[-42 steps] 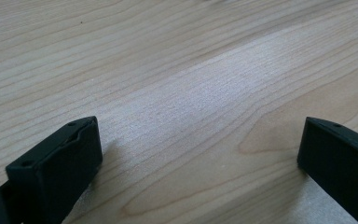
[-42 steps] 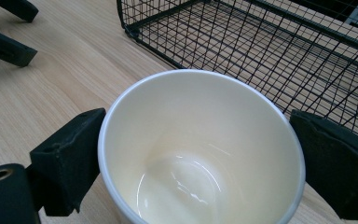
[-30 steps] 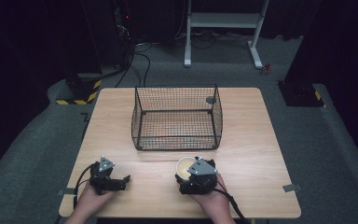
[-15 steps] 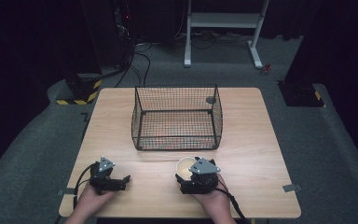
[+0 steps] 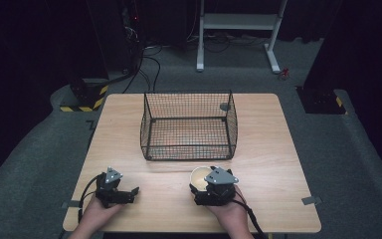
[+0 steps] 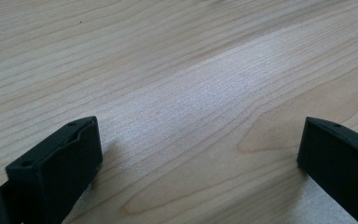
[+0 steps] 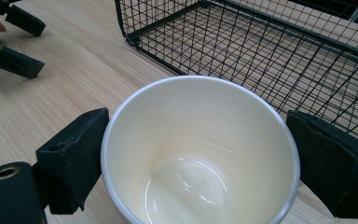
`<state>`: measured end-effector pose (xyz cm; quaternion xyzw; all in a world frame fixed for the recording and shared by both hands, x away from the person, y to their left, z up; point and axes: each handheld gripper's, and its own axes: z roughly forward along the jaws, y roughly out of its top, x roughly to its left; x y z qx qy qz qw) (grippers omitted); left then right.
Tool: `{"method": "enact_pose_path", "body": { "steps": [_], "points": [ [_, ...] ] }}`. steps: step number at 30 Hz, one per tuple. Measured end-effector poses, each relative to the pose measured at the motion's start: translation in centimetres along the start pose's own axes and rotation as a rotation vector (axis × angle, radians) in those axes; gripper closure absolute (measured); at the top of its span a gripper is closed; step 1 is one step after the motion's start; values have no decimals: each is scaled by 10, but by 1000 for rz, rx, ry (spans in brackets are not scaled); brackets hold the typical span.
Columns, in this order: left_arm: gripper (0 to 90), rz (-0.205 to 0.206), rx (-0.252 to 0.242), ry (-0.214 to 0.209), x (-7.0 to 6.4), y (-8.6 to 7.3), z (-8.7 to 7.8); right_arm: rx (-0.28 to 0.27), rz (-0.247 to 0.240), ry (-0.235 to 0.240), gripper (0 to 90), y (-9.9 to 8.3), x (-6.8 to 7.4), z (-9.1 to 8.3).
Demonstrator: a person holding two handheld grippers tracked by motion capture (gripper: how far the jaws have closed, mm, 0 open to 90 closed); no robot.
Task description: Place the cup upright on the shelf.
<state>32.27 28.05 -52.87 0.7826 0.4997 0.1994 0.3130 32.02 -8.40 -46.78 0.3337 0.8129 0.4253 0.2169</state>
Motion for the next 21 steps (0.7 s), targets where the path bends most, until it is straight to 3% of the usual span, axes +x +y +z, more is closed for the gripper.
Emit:
{"method": "enact_pose_path", "body": {
  "steps": [21],
  "points": [
    [1, 0, -3, 1, 0, 0, 0, -40, -4, -50, 95, 15, -11, -18]
  ]
}}
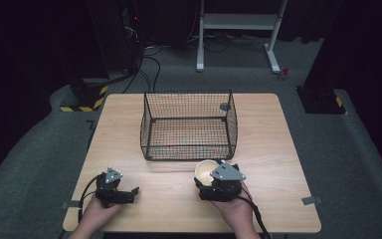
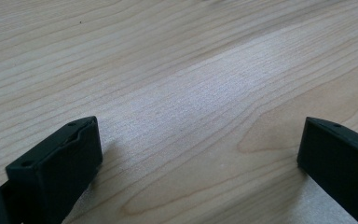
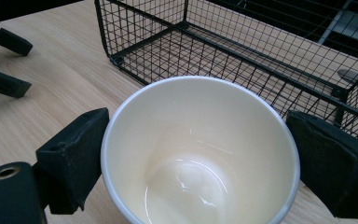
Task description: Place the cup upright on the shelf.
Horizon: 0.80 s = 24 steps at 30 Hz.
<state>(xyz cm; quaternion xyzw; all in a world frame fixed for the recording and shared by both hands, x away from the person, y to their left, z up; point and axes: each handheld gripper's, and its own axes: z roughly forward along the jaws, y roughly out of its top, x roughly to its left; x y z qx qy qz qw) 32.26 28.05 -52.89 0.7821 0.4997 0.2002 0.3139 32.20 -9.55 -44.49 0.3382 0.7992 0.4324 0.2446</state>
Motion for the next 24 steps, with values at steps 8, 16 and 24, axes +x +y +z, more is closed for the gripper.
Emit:
{"method": "enact_pose_path", "body": {
  "steps": [8, 16, 24],
  "points": [
    [1, 3, 0, 0, 0, 0, 0, -11, -5, -16, 95, 5, -3, -6],
    [1, 2, 0, -2, 0, 0, 0, -31, -3, -25, 95, 15, -9, -12],
    [1, 6, -1, -1, 0, 0, 0, -53, 3, -38, 95, 25, -16, -18]
  ]
}}
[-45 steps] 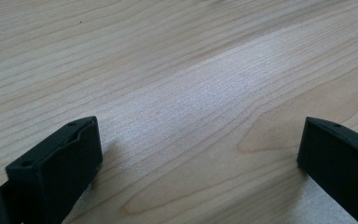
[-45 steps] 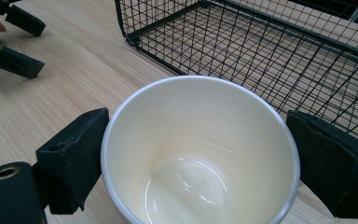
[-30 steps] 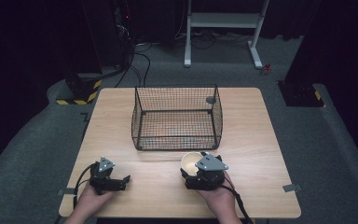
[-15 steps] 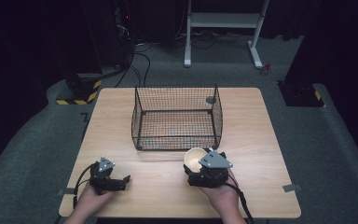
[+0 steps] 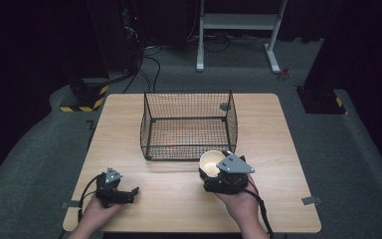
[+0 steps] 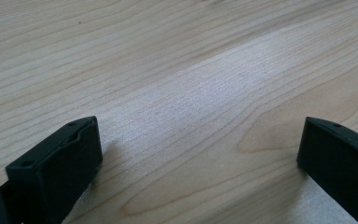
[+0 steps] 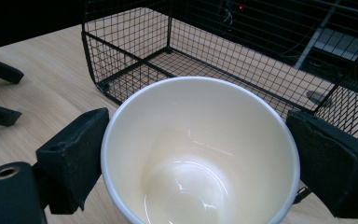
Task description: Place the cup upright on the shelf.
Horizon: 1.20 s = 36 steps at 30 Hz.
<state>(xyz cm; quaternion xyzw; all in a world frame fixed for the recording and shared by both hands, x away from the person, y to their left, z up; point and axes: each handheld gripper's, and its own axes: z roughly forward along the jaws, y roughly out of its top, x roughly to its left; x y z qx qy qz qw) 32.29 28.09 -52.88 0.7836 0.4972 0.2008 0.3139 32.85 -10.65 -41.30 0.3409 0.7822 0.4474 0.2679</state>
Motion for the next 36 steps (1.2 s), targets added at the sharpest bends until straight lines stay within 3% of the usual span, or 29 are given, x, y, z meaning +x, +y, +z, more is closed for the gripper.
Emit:
{"method": "enact_pose_path", "body": {
  "steps": [21, 36],
  "points": [
    [2, -2, 0, -3, 0, 0, 0, -47, -25, -42, 95, 41, -16, -12],
    [2, 3, 0, -3, 0, 0, 0, -34, -15, -72, 95, 67, -35, 13]
  ]
}}
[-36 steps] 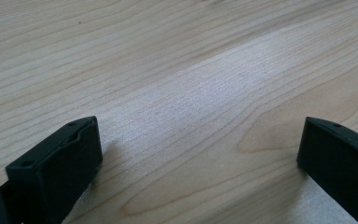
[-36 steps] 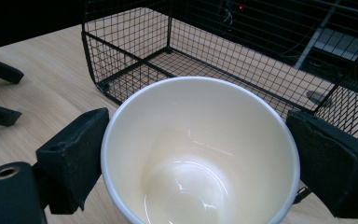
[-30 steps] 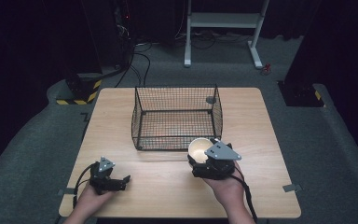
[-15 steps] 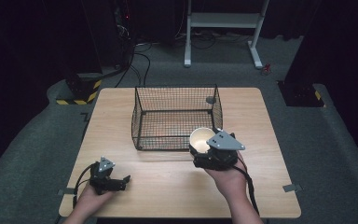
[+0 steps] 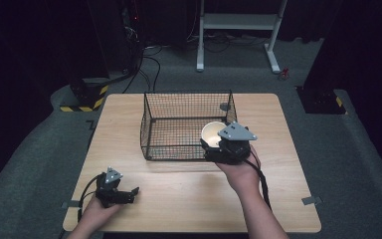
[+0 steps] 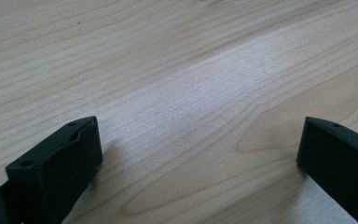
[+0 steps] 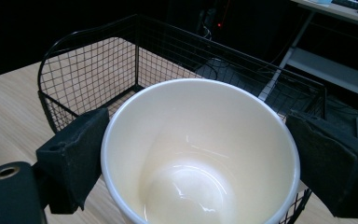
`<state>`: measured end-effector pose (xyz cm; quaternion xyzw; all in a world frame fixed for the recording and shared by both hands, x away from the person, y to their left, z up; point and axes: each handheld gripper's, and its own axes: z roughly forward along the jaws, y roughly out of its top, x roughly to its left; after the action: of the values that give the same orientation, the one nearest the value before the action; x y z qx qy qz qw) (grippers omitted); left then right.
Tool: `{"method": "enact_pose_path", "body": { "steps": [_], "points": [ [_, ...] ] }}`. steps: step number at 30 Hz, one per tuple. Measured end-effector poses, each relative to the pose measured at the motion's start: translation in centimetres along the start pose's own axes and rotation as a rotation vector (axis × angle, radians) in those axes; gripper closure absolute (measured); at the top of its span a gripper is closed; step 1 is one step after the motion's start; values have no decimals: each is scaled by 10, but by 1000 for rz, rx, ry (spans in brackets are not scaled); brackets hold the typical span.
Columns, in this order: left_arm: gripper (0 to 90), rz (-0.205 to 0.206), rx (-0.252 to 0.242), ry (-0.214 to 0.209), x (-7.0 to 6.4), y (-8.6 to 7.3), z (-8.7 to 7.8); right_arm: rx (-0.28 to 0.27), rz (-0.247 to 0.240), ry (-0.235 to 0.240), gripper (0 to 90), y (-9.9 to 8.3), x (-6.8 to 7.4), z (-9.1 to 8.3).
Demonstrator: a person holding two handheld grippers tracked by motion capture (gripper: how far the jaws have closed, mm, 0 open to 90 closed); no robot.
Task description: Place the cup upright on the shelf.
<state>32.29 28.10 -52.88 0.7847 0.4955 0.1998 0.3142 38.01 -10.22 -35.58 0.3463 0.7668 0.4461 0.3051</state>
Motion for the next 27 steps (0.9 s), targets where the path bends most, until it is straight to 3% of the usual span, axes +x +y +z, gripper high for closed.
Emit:
{"method": "enact_pose_path", "body": {
  "steps": [15, 27],
  "points": [
    [2, 1, 0, -4, 0, 0, 0, 43, 42, -32, 95, 16, -19, 41],
    [2, 4, 1, -5, 0, 0, 0, 93, 65, -42, 95, 22, -23, 78]
  ]
}}
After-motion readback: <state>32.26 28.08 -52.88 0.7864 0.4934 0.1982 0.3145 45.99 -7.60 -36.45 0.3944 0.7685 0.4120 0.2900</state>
